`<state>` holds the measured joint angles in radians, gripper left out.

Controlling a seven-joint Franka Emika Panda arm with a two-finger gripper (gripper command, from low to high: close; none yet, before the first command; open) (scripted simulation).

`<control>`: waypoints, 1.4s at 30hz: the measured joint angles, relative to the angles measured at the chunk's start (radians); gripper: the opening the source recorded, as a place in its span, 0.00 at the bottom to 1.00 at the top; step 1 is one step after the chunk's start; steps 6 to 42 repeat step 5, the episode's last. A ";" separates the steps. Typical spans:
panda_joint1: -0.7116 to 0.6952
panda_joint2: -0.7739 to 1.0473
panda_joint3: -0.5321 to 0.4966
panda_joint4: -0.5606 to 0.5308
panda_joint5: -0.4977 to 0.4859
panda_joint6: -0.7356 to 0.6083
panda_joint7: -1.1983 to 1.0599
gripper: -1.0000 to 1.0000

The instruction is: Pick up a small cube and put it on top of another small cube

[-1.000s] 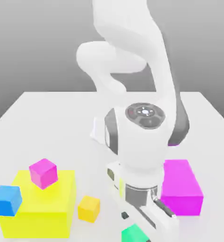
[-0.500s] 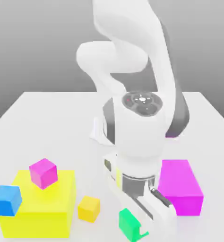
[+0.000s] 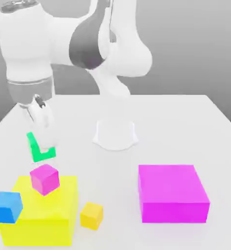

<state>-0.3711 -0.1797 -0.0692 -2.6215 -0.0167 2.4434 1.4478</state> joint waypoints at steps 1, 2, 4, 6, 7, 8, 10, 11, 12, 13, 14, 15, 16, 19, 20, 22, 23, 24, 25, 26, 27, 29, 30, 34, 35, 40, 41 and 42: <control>0.000 0.028 -0.002 -0.011 0.002 0.040 -0.003 0.00; 0.000 0.057 -0.003 -0.022 0.005 0.078 -0.006 1.00; 0.000 0.057 -0.003 -0.022 0.005 0.079 -0.006 1.00; 0.000 0.057 -0.003 -0.022 0.005 0.079 -0.006 1.00; 0.000 0.057 -0.003 -0.022 0.005 0.079 -0.006 1.00; 0.000 0.057 -0.003 -0.022 0.005 0.079 -0.006 1.00; 0.000 0.057 -0.003 -0.022 0.005 0.079 -0.006 1.00; 0.000 0.057 -0.003 -0.022 0.005 0.079 -0.006 1.00; 0.000 0.057 -0.003 -0.022 0.005 0.079 -0.006 1.00; 0.000 0.057 -0.003 -0.022 0.005 0.079 -0.006 1.00; 0.000 0.057 -0.003 -0.022 0.005 0.079 -0.006 1.00; 0.000 0.057 -0.003 -0.022 0.005 0.079 -0.006 1.00; 0.000 0.057 -0.003 -0.022 0.005 0.079 -0.006 1.00; 0.000 0.057 -0.003 -0.022 0.005 0.079 -0.006 1.00; 0.000 0.057 -0.003 -0.022 0.005 0.079 -0.006 1.00; 0.000 0.057 -0.003 -0.022 0.005 0.079 -0.006 1.00; 0.000 0.057 -0.003 -0.022 0.005 0.079 -0.006 1.00; 0.000 0.057 -0.003 -0.022 0.005 0.079 -0.006 1.00; 0.000 0.057 -0.003 -0.022 0.005 0.079 -0.006 1.00; 0.000 0.057 -0.003 -0.022 0.005 0.079 -0.006 1.00; 0.000 0.057 -0.003 -0.022 0.005 0.079 -0.006 1.00; 0.000 0.057 -0.003 -0.022 0.005 0.079 -0.006 1.00; 0.000 0.057 -0.003 -0.022 0.005 0.079 -0.006 1.00; 0.000 0.057 -0.003 -0.022 0.005 0.079 -0.006 1.00; 0.000 0.057 -0.003 -0.022 0.005 0.079 -0.006 1.00; 0.000 0.057 -0.003 -0.022 0.005 0.079 -0.006 1.00; 0.000 0.057 -0.003 -0.022 0.005 0.079 -0.006 1.00; 0.000 0.057 -0.003 -0.022 0.005 0.079 -0.006 1.00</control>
